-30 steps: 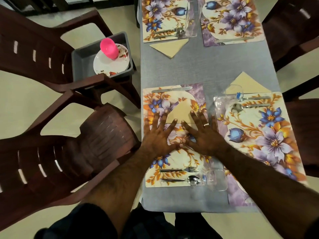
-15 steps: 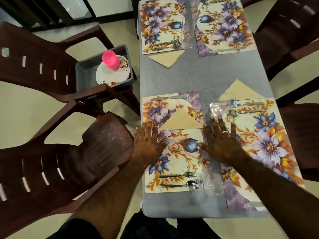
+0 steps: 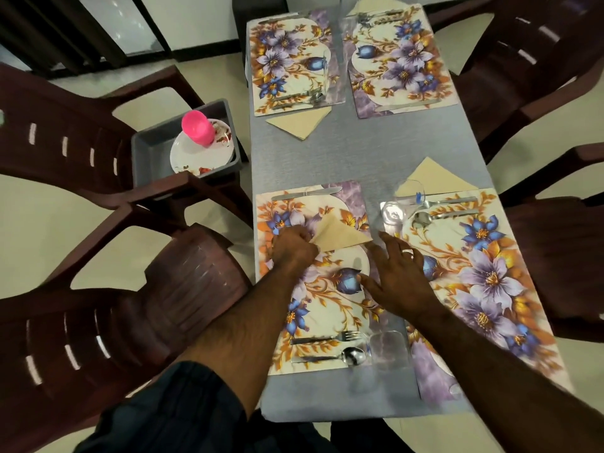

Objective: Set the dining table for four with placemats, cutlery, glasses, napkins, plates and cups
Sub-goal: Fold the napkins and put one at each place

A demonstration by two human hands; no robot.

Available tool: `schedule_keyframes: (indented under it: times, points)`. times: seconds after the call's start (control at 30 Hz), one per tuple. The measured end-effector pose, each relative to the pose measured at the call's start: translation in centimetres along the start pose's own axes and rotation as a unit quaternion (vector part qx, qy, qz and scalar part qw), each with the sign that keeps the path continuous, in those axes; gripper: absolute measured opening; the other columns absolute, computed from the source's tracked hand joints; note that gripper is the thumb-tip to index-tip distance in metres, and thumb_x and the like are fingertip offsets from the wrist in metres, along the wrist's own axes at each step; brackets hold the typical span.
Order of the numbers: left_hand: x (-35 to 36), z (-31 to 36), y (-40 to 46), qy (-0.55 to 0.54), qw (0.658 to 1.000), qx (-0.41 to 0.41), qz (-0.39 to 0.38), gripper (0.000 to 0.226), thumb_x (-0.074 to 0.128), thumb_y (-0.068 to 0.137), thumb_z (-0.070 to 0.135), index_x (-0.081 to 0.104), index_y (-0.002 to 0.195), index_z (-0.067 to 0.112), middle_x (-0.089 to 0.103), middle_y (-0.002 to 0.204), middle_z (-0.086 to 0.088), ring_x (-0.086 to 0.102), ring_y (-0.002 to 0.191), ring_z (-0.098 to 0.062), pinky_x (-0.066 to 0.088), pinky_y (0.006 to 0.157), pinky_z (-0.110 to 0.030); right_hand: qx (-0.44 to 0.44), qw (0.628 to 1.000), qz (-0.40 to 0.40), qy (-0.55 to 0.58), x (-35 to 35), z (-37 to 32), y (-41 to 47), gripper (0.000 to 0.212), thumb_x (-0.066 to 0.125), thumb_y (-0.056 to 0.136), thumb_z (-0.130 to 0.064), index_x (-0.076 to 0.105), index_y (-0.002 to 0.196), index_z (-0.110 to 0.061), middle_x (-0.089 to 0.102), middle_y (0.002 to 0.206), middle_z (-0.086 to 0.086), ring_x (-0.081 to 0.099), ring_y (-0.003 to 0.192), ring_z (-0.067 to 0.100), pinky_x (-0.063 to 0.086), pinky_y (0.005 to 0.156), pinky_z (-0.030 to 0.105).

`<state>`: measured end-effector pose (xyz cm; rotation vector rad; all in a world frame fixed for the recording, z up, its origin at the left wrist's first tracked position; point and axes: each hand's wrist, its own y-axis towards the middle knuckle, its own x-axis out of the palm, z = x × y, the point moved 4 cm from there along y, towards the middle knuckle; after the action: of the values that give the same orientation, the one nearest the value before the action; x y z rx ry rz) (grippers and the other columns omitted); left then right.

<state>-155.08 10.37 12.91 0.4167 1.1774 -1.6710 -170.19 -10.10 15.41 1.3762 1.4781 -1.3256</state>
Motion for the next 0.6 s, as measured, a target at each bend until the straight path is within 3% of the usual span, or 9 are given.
schedule_keyframes:
  times: [0.07,0.17,0.23,0.33,0.47,0.6]
  points:
    - [-0.4,-0.2,-0.9,0.041,0.999,0.014,0.009,0.04,0.086,0.076,0.03,0.068,0.111,0.023,0.071,0.121,-0.005,0.066,0.11,-0.028,0.058,0.093,-0.042,0.005,1.0,-0.012,0.013,-0.5,-0.2,0.3,0.069,0.056,0.092,-0.063,0.042,0.15,-0.026,0.031,0.164,0.013,0.04,0.142,0.041,0.037,0.11,0.059]
    - [-1.0,-0.5,-2.5,0.206,0.958,0.163,0.112,0.062,0.072,0.086,0.036,0.051,0.142,0.019,0.054,0.148,-0.012,0.049,0.137,-0.038,0.04,0.112,-0.055,-0.018,1.0,-0.019,0.016,-0.8,-1.3,1.1,0.062,0.061,0.094,-0.052,0.045,0.147,-0.023,0.034,0.163,0.013,0.039,0.143,0.04,0.039,0.11,0.06]
    - [-1.0,-0.2,-2.9,0.272,0.915,0.27,0.129,0.054,0.067,0.091,0.029,0.056,0.143,0.021,0.054,0.149,-0.011,0.046,0.139,-0.036,0.034,0.116,-0.054,-0.052,0.998,-0.033,0.008,-0.7,-2.1,2.4,0.054,0.064,0.096,-0.041,0.052,0.144,-0.02,0.042,0.158,0.014,0.045,0.139,0.039,0.041,0.11,0.057]
    - [-0.5,0.8,-1.6,0.325,0.864,0.375,0.089,0.038,0.066,0.096,0.025,0.069,0.134,0.024,0.064,0.138,-0.005,0.051,0.13,-0.031,0.036,0.113,-0.051,-0.09,0.995,-0.043,-0.023,-0.7,-3.0,6.0,0.047,0.071,0.091,-0.03,0.065,0.135,-0.015,0.055,0.142,0.016,0.058,0.121,0.038,0.048,0.102,0.049]
    - [-1.3,1.7,0.9,0.324,0.849,0.417,0.022,0.03,0.065,0.099,0.031,0.073,0.127,0.029,0.063,0.123,-0.006,0.054,0.118,-0.031,0.044,0.1,-0.047,-0.14,0.987,-0.05,-0.053,-1.2,-4.4,10.6,0.037,0.061,0.094,-0.018,0.069,0.13,-0.016,0.059,0.132,0.012,0.062,0.111,0.035,0.055,0.091,0.045]
    - [-2.5,0.5,2.6,0.39,0.83,0.399,-0.02,0.06,0.068,0.095,0.052,0.052,0.15,0.036,0.05,0.14,-0.009,0.045,0.129,-0.033,0.042,0.106,-0.051,-0.174,0.975,-0.094,-0.098,-1.1,-3.7,12.1,0.057,0.072,0.086,-0.018,0.06,0.142,-0.019,0.052,0.137,0.011,0.058,0.114,0.033,0.055,0.09,0.043]
